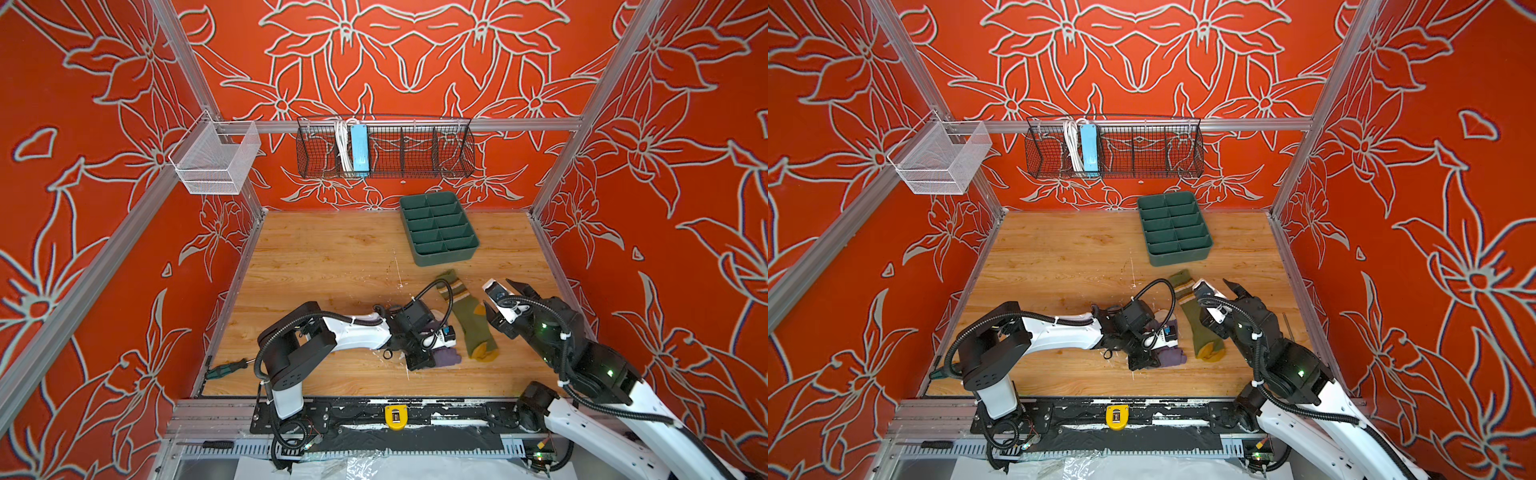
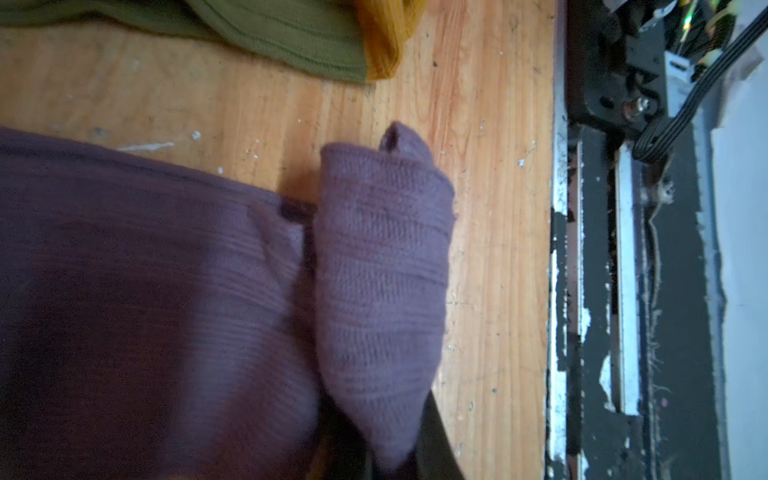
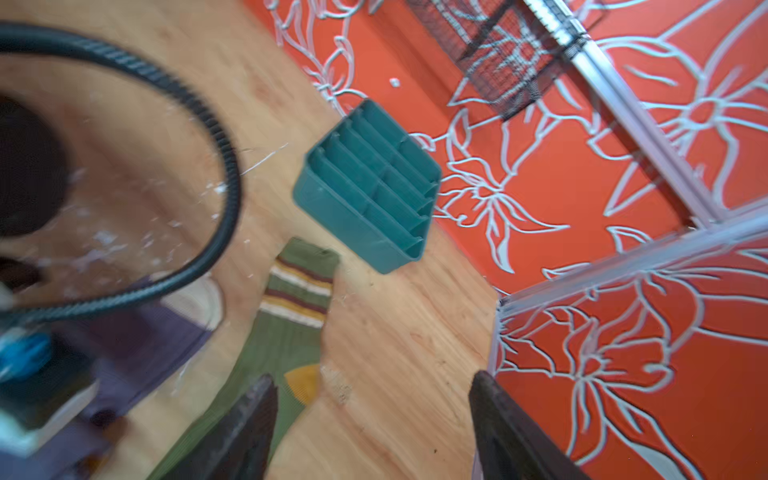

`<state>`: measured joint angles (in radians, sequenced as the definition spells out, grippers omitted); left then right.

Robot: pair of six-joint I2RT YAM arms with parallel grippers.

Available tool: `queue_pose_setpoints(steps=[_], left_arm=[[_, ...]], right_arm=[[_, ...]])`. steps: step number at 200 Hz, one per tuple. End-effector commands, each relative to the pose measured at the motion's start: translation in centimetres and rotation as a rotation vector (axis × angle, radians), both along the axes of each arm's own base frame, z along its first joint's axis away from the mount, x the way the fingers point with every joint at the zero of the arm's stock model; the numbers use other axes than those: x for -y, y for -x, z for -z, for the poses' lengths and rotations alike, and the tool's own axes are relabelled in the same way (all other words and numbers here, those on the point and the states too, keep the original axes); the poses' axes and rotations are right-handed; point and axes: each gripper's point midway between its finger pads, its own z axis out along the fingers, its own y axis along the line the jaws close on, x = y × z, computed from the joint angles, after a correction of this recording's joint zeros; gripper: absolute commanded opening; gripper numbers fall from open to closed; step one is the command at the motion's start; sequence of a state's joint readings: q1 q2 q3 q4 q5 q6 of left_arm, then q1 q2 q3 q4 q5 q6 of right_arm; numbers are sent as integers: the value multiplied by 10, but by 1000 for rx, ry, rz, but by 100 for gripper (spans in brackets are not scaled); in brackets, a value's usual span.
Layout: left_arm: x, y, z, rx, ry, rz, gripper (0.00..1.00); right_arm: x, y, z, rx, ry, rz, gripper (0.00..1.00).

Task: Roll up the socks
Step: 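Lower the right gripper and grasp the purple roll beside the left gripper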

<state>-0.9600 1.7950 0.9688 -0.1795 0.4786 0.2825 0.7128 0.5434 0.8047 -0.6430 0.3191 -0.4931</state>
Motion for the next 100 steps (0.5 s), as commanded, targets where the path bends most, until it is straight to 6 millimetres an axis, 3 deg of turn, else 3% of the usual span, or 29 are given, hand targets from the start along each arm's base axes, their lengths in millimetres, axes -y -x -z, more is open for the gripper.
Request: queue_pose_setpoints(steps=[1,31,64,100], left_arm=[[-43,30,43,-182,-196,-17,0],[-44,24,44,-179,-188,-26,0],[-46,22,46,-212,-178,-48,0],[-49,18,53,-260,-193,-87,0]], right_arm=[[-23,51,52,-232,114,-316,68],[-29,87,77,-358,69,-442,67],[-19,99,113,-406,198,-489,67],[-33,102,142,-369,349,-604,67]])
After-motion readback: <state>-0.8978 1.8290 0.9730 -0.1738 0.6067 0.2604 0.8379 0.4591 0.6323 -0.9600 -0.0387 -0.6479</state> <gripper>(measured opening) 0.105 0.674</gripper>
